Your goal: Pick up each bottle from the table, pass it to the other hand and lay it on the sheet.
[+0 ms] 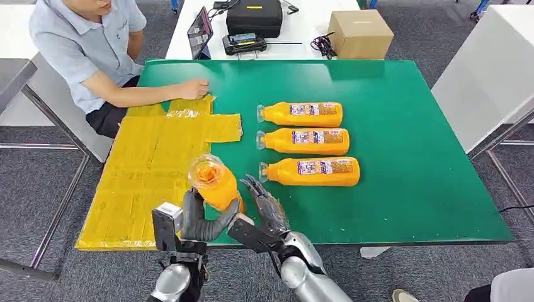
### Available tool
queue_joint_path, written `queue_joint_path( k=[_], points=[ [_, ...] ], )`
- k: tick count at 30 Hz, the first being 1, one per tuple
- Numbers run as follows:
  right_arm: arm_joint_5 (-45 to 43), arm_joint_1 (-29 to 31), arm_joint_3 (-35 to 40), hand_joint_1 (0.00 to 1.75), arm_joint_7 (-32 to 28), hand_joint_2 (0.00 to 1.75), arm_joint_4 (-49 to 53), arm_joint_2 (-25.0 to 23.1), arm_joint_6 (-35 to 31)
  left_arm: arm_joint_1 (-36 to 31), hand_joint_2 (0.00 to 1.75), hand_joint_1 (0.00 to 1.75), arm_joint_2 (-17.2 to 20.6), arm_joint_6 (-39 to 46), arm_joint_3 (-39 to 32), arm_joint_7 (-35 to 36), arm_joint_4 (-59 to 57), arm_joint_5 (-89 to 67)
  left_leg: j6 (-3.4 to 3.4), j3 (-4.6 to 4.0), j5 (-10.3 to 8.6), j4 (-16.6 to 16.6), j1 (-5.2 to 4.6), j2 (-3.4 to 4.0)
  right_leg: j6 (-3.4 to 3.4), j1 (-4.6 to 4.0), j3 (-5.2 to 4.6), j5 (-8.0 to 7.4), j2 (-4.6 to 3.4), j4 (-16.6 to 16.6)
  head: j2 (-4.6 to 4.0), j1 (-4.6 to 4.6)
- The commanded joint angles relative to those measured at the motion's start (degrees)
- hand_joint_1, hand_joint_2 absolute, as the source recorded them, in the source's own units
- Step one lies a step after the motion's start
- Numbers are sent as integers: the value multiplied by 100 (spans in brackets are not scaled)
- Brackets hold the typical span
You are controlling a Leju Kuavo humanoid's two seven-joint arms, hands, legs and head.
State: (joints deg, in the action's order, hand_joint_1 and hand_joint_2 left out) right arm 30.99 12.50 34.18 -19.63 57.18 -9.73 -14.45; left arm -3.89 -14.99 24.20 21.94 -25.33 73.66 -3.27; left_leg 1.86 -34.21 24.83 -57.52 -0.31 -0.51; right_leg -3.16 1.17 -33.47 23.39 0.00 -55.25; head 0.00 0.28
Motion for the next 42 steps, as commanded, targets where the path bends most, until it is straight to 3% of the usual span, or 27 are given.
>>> queue_joint_path(
  k=[1,10,19,31,33,35,42],
  points=[
    [324,-528,-551,0,73,175,623,254,-85,138,175,175,521,365,-78,461,892,-1817,-12,22,12,1,7,2,15,-8,24,11,3,3,0,0],
    [1343,-890,-584,0,147,175,1485,209,-442,39,175,175,782,931,-961,1461,1315,-4648,-16,15,11,-2,9,12,19,-11,12,9,-7,-3,0,2],
    [1327,-969,-369,0,32,175,1871,119,-213,-515,175,175,1412,689,-1822,2117,1014,-6540,-12,4,2,2,8,10,13,-7,0,3,-5,-3,0,-2],
    [1294,-959,-377,0,9,175,1818,121,-215,-543,175,175,1412,723,-1823,2092,891,-6544,-9,3,-1,3,7,3,10,-5,3,3,2,-1,0,-2],
    [1238,-955,-387,0,-25,175,1791,116,-182,-600,175,175,1538,303,-1733,2266,723,-6736,-12,10,2,2,8,4,14,-7,10,6,1,-2,0,-2],
    [1093,-930,-370,0,-122,175,1758,133,-61,-869,175,175,1782,-124,-1557,2289,60,-6895,-17,16,3,3,12,1,19,-11,16,8,5,-2,0,-2],
    [869,-805,-159,0,-290,175,1781,166,183,-1585,175,175,2075,-557,-1212,2164,-1776,-7007,-20,24,-1,7,12,0,23,-12,21,6,10,0,0,0]
  ],
)
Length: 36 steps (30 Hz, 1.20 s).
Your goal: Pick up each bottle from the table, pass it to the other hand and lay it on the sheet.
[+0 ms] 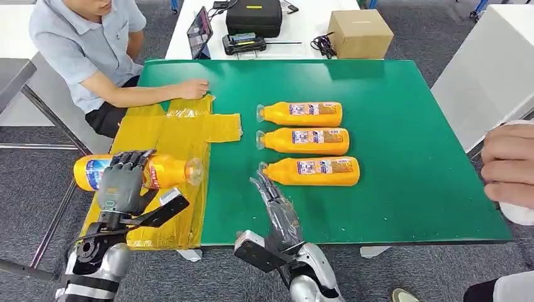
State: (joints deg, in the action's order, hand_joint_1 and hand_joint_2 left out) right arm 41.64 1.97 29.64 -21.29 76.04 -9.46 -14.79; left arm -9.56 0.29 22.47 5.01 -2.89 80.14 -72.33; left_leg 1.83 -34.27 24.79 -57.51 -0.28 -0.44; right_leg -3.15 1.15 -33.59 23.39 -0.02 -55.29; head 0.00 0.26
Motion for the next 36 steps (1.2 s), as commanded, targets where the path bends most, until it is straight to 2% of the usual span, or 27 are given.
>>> queue_joint_path(
  k=[1,5,15,26,27,28,30,36],
  points=[
    [-209,242,316,0,-129,175,-98,145,225,-1067,175,175,585,-428,514,-75,-2607,-154,-13,24,1,7,8,-7,15,-9,26,5,10,5,0,0],
    [-298,241,377,0,-179,175,-100,159,227,-1024,175,175,492,-467,364,-487,-2946,334,-15,27,3,1,10,2,15,-10,29,9,1,-2,0,2],
    [-373,282,453,0,-249,175,-95,187,235,-1229,175,175,383,-213,615,-515,-3557,109,-14,21,-3,4,6,-3,14,-5,24,4,3,-1,0,0],
    [-381,239,440,0,-246,175,-60,188,249,-1237,175,173,149,-350,553,-499,-3505,356,-12,28,-9,4,2,-6,9,-1,28,2,3,-5,0,0],
    [-381,226,441,0,-246,175,-57,185,254,-1252,175,72,141,-349,599,-410,-3509,298,-16,35,-6,2,8,-9,13,-7,39,4,8,-3,0,2],
    [-382,219,437,0,-244,175,-59,185,256,-1274,175,7,119,-391,612,-340,-3529,276,-14,33,-8,3,5,-7,11,-5,36,2,5,-3,0,0],
    [-386,206,420,0,-233,175,-63,176,258,-1331,175,0,85,-487,660,-207,-3608,188,-12,33,-10,4,3,-12,7,-2,35,2,9,-4,0,0],
    [-406,200,320,0,-185,175,-140,146,291,-1483,175,0,-64,-838,638,71,-3954,211,-16,46,-8,4,5,-20,13,-5,54,4,16,-1,0,0]
  ],
)
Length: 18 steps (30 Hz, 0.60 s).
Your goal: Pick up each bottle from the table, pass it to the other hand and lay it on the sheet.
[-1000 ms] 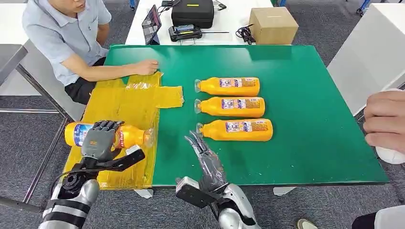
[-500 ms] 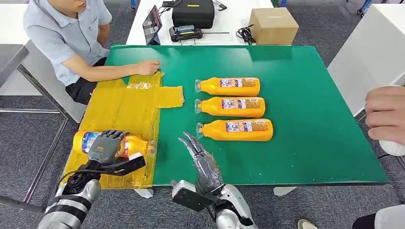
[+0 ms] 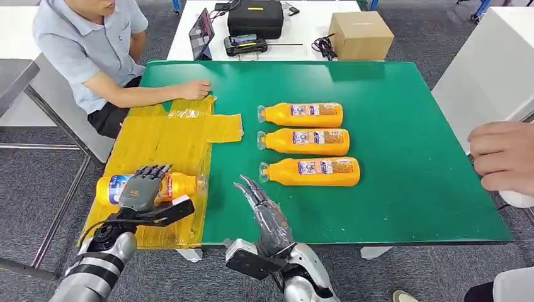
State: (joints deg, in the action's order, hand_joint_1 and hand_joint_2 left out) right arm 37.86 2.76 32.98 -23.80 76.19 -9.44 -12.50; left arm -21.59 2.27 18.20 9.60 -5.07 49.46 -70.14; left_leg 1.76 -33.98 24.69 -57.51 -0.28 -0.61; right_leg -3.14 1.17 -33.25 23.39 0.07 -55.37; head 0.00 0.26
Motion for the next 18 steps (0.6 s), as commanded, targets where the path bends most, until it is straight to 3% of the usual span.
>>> queue_joint_path(
  k=[1,18],
  points=[
    [-29,121,-28,0,67,175,-167,143,67,-302,175,0,-286,-411,161,335,-919,0,-8,20,0,7,3,-3,11,-4,21,1,7,8,0,0],
    [5,170,-66,0,104,175,-257,102,108,-499,175,0,-377,-595,99,483,-1320,58,-8,46,-30,10,0,-44,16,-1,51,-5,39,8,0,2]
  ],
)
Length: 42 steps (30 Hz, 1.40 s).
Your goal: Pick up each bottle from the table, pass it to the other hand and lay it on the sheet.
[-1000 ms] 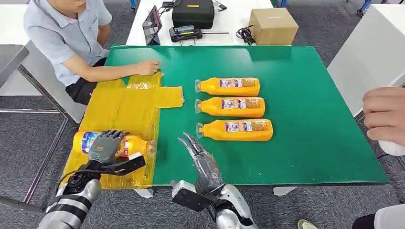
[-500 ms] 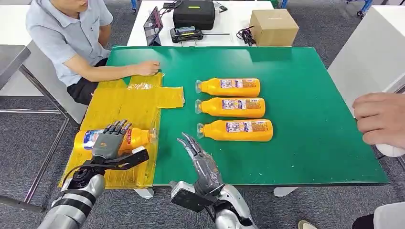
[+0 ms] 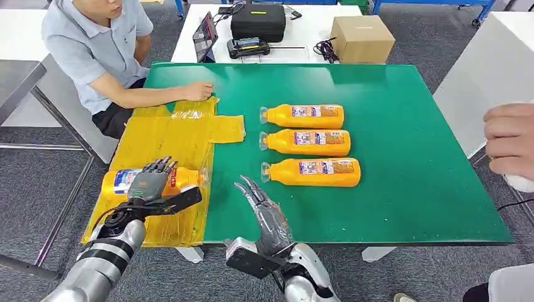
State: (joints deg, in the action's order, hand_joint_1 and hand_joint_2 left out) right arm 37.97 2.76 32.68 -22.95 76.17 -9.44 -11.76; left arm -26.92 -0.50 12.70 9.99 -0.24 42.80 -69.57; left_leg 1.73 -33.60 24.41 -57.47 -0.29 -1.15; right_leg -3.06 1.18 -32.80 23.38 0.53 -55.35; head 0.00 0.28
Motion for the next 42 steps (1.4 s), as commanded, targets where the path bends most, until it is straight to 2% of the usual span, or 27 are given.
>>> queue_joint_path(
  k=[1,4,8,12,19,29,36,42],
  points=[
    [-6,169,-36,0,19,175,-255,102,34,34,175,0,-99,-45,60,0,-654,1,-8,4,-2,6,6,18,14,-8,2,-9,-13,10,0,-2],
    [-6,169,-36,0,19,175,-255,102,34,34,175,0,-99,-45,60,0,-654,1,-7,5,-5,6,2,12,20,-3,4,-12,-5,7,0,0],
    [1,166,-37,0,22,175,-252,115,30,49,175,0,-91,-29,71,-35,-645,2,-23,-14,-4,0,20,44,41,-23,-18,-23,-30,11,0,0],
    [51,132,-38,0,38,175,-233,125,-3,137,175,0,-90,123,128,-127,-467,-30,-10,5,-7,5,7,20,26,-9,5,-17,-10,8,0,0],
    [152,-25,-76,0,62,175,-119,102,-75,936,175,0,-409,786,278,-415,1403,154,-6,-2,-4,-1,6,6,21,-7,-1,-9,4,6,0,-2],
    [186,-48,-93,0,80,175,-113,97,-93,1102,175,0,-458,969,313,-428,1649,118,-6,-70,-5,-2,3,24,16,-6,-70,-11,-5,2,0,0],
    [346,-152,-130,0,121,175,-11,83,-140,1671,175,0,-594,1195,711,-460,2837,-78,-7,-79,9,-8,10,34,18,-13,-79,-2,-12,2,0,0],
    [402,-157,-188,0,120,175,23,68,-136,1662,175,0,-572,1058,799,-479,2958,8,-6,-103,-1,-5,4,26,16,-7,-102,-9,-6,0,0,-2]
  ],
)
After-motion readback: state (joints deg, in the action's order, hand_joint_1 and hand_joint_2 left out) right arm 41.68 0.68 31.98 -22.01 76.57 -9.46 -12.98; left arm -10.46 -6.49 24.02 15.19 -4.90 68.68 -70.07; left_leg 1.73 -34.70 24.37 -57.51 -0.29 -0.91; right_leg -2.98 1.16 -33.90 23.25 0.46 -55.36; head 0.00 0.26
